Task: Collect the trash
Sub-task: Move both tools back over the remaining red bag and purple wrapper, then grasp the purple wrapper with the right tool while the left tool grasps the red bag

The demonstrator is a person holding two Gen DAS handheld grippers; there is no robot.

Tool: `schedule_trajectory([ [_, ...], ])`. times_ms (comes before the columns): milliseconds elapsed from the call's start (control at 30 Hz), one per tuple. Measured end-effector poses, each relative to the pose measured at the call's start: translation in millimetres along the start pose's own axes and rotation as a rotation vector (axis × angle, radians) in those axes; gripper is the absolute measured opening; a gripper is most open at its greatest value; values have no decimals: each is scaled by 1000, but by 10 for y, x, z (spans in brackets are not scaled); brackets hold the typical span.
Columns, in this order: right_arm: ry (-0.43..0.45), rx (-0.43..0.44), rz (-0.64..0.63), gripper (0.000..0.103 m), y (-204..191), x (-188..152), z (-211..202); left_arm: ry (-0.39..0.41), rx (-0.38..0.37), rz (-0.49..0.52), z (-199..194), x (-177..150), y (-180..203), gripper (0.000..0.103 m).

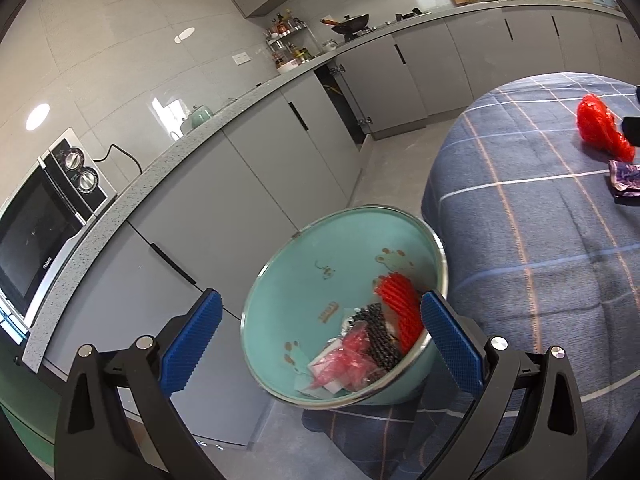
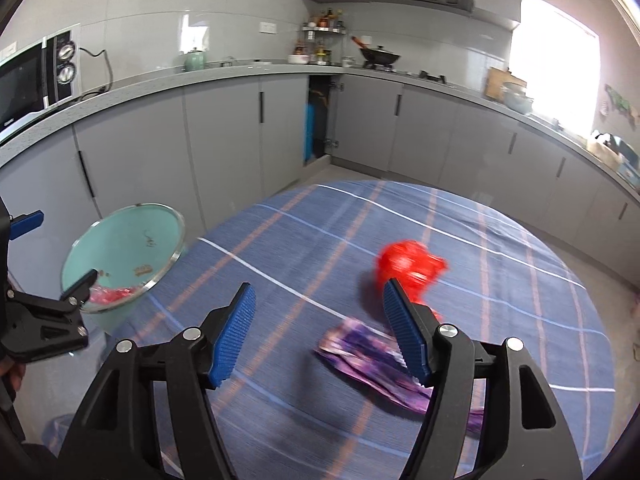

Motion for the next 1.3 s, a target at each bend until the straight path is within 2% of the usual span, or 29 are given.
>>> schedule_trajectory([
  [267, -33, -94, 60, 68, 566, -318, -170, 21, -92, 34, -129, 87, 460, 98],
  [567, -86, -168, 112, 70, 1092, -577, -261, 112, -180, 76, -404, 476, 878, 98],
  [833, -189, -135, 94, 70, 1121, -778, -125, 125, -243, 99, -449, 639, 1200, 98],
  [1033, -248, -79, 50, 70, 1017, -863, -57, 133, -254, 107, -448, 696, 1255, 98],
  [1133, -268, -81, 37, 69, 1019, -885, -31, 132, -254, 103, -438, 713, 1260, 98],
  [1167, -278, -74, 41, 69, 1017, -894, -16, 130, -255, 103, -435, 718, 1273, 98],
  [1233, -303, -59, 32, 60, 988, -924, 28, 130, -259, 100, -443, 724, 1277, 98],
  [1300, -318, -42, 14, 42, 938, -950, 45, 134, -262, 104, -459, 730, 1286, 98],
])
Point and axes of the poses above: each gripper's, at about its wrist camera, not at the fingertips, and z roughly the way its jaws point, y to its right, x to its top, the point moved 8 cm from there along z, roughly the way its jaws point, and after that the axes turned 4 degrees about x, right-handed, at the moved point
